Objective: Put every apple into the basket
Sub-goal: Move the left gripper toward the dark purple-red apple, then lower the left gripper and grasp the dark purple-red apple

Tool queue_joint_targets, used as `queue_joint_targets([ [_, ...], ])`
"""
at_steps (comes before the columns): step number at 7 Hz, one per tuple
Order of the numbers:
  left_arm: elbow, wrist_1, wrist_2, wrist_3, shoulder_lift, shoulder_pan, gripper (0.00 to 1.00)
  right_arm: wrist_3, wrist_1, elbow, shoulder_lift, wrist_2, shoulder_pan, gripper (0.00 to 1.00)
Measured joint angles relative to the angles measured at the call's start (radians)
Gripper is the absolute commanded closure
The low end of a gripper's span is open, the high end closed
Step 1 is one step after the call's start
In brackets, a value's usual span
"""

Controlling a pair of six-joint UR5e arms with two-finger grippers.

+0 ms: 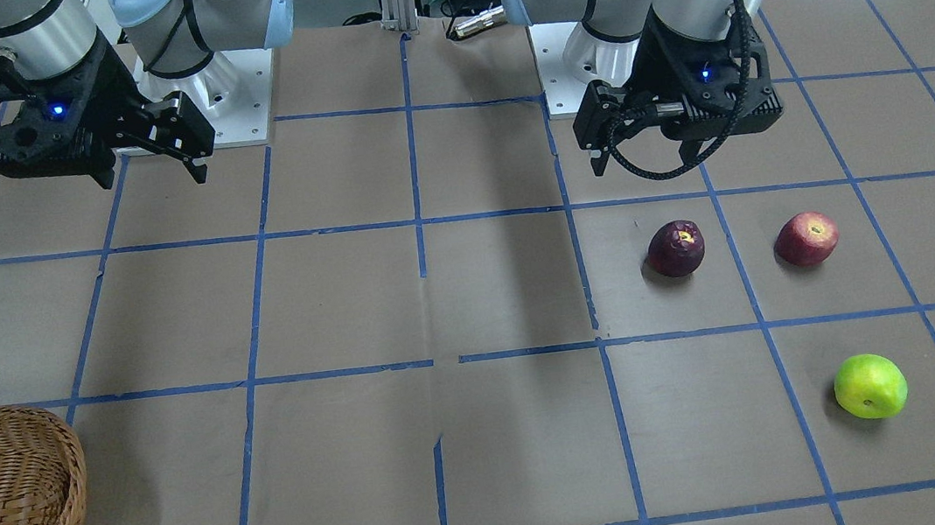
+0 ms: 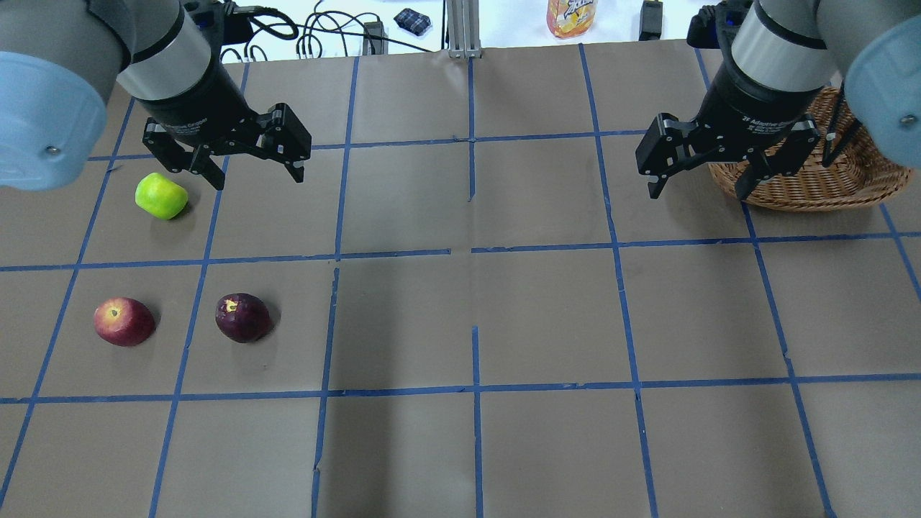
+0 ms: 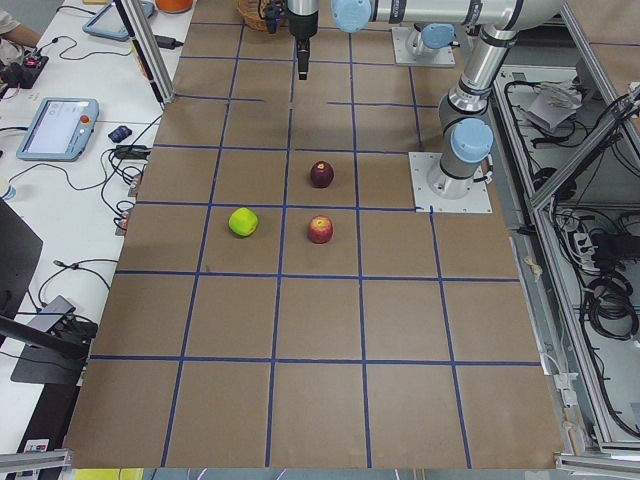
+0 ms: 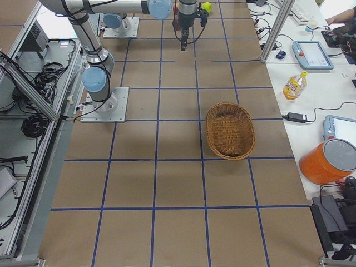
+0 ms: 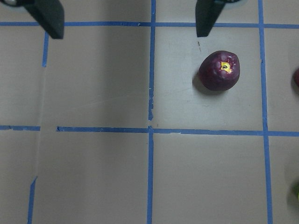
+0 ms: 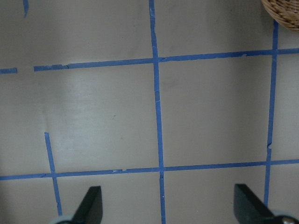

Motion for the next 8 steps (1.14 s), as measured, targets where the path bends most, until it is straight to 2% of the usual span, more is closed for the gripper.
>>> queue_joint_targets([
  [6,-0.007,0.015,0.0,0.057,-0.025,0.017,0.0,0.001,-0.002,0.001,-0.003,-0.005,0.0,0.0],
  [8,-0.084,0.066,-0.001,0.149,-0.059,0.079,0.0,0.002,-0.002,0.001,-0.003,-0.002,0.0,0.0],
])
